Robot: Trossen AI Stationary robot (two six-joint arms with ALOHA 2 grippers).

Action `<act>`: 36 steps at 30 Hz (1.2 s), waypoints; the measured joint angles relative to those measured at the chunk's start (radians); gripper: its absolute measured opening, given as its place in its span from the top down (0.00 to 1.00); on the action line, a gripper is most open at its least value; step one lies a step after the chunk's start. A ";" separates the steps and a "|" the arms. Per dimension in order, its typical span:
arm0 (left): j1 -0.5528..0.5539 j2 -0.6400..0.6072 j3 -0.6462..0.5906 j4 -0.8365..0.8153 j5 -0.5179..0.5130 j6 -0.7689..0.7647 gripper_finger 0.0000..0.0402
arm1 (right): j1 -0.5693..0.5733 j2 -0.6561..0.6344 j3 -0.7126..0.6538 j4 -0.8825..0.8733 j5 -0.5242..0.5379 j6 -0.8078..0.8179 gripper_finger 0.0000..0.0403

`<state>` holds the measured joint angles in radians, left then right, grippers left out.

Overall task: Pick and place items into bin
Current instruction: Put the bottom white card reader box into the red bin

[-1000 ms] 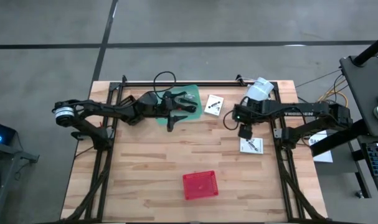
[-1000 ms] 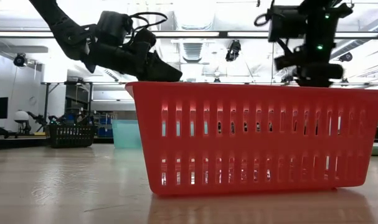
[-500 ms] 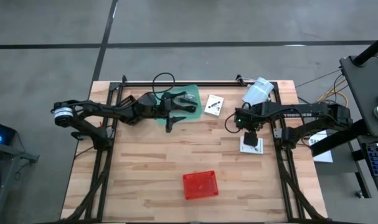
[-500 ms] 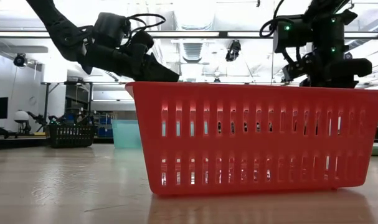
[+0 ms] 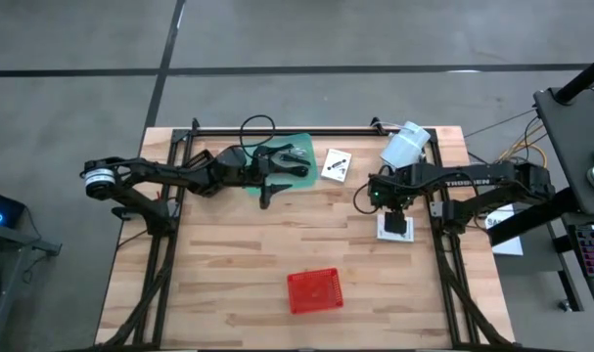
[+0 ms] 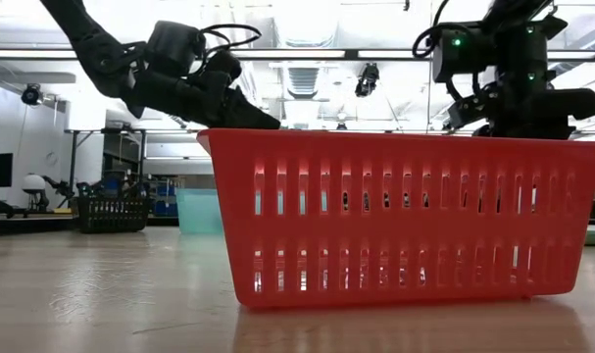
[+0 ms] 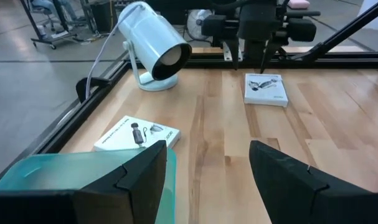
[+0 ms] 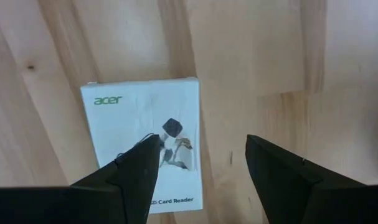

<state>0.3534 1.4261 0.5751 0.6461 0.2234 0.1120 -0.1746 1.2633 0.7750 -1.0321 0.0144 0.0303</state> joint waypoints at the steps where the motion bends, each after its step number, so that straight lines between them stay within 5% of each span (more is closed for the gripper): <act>1: 0.000 0.000 -0.002 0.000 0.000 0.000 0.47 | 0.007 0.000 0.000 0.000 0.000 0.000 0.44; 11: 0.000 0.000 -0.005 0.001 0.000 0.000 0.47 | 0.039 0.000 -0.005 0.165 0.004 0.005 0.44; 18: 0.000 0.000 -0.006 0.005 0.000 0.000 0.47 | 0.039 -0.003 -0.058 0.654 -0.202 -0.151 0.44; 22: 0.000 0.000 -0.006 0.008 0.000 0.000 0.47 | 0.028 -0.003 -0.076 0.818 -0.221 -0.183 0.44; 29: 0.000 0.000 -0.008 0.008 0.000 0.000 0.47 | -0.072 -0.083 -0.039 0.556 -0.221 -0.209 0.44; 36: 0.000 0.000 -0.008 0.008 0.000 0.000 0.47 | -0.082 -0.403 -0.162 0.527 -0.179 -0.126 0.45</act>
<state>0.3534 1.4261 0.5674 0.6544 0.2230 0.1123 -0.2570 0.8607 0.6126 -0.5054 -0.1649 -0.0957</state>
